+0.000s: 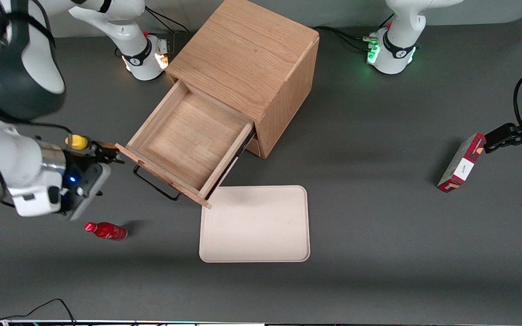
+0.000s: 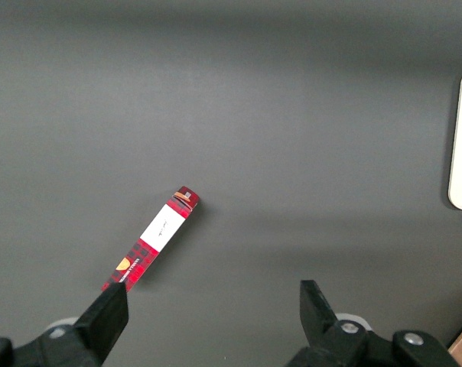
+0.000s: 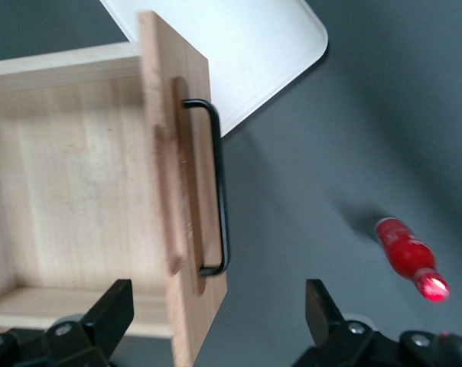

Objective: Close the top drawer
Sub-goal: 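Move the right gripper in toward the open drawer's black handle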

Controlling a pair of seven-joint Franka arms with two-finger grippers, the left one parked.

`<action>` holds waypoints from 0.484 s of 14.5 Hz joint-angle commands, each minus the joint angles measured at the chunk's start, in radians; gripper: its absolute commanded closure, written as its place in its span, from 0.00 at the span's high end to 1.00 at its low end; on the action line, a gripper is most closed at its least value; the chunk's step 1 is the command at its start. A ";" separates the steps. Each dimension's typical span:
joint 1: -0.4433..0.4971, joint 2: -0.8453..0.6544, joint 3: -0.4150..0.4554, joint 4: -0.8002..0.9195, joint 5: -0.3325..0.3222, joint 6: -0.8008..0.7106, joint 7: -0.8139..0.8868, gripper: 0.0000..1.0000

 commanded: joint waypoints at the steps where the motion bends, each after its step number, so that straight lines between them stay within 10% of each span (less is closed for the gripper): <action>1: 0.008 0.074 -0.001 0.033 0.009 0.010 0.007 1.00; 7: 0.012 0.137 -0.001 0.020 0.011 0.029 0.054 1.00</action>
